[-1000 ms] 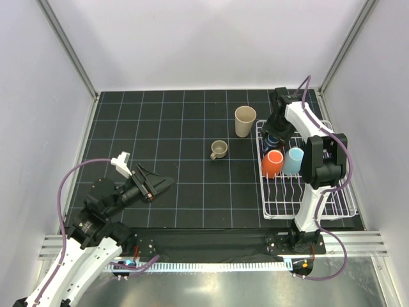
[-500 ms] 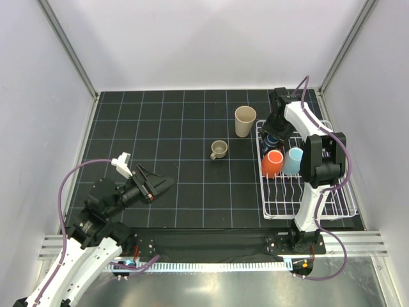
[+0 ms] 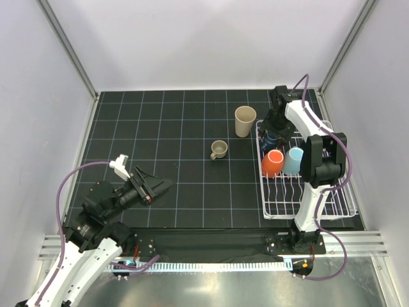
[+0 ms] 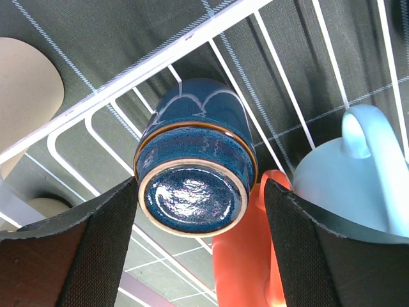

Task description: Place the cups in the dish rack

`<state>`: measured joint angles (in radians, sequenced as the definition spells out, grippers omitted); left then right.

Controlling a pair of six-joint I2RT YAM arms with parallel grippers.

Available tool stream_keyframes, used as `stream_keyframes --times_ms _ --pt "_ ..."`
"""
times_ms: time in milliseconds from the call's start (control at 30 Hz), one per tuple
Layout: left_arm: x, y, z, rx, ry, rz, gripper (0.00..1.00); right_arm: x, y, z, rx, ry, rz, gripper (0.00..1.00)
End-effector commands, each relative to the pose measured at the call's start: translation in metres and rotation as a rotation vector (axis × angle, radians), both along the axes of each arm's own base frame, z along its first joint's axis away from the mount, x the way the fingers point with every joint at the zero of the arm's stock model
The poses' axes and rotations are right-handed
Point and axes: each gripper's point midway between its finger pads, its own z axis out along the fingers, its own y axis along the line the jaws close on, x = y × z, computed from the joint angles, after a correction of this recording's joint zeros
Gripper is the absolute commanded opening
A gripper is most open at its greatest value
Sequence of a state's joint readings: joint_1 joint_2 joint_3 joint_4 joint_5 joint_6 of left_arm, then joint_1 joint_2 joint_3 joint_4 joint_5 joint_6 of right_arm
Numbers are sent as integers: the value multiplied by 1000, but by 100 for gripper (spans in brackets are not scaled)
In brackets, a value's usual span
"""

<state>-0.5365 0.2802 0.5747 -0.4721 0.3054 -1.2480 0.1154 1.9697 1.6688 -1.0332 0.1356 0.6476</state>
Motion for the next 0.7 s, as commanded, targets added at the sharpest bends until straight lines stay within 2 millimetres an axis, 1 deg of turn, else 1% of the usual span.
stream_keyframes --times_ms 0,67,100,167,200,267,300,333,400,433,467,500,533,567,600,633,667 --pt "-2 2 5 -6 -14 4 81 6 -5 35 -13 -73 29 80" --pt "1 1 -1 12 12 8 80 5 -5 47 -15 -97 43 81" --pt "2 1 -4 25 22 9 80 2 -5 59 -12 -123 43 82" --pt "6 -3 -12 50 65 -1 80 -1 -7 71 -17 -145 51 83" --pt "7 -4 -13 58 72 -3 80 -5 -8 83 -22 -170 63 83" --pt "13 -7 -19 86 97 -3 80 -9 -10 95 -27 -194 76 83" --pt "16 -7 -15 97 89 1 79 -13 -10 100 -34 -200 102 84" --pt "19 -8 -18 132 91 -5 79 -17 -10 113 -35 -235 116 83" --pt "28 -12 -26 214 150 -20 76 -24 -11 121 -45 -261 162 83" --pt "31 -13 -31 256 151 -34 76 -31 -12 137 -43 -312 177 83" --pt "36 -15 -31 279 156 -39 75 -37 -11 135 -38 -311 199 83" --pt "45 -17 -36 324 189 -32 75 -39 -4 142 -9 -347 230 83" --pt "52 -17 -35 355 185 -22 75 -44 0 146 5 -368 267 83" --pt "59 -16 -39 401 185 -22 75 -57 8 150 36 -393 302 84" --pt "66 -14 -44 446 192 -8 75 -59 25 154 107 -435 361 83" --pt "81 -21 -44 485 211 -14 75 -70 48 157 211 -455 445 84" --pt "88 -22 -47 533 206 -31 76 -86 62 162 239 -476 499 86"
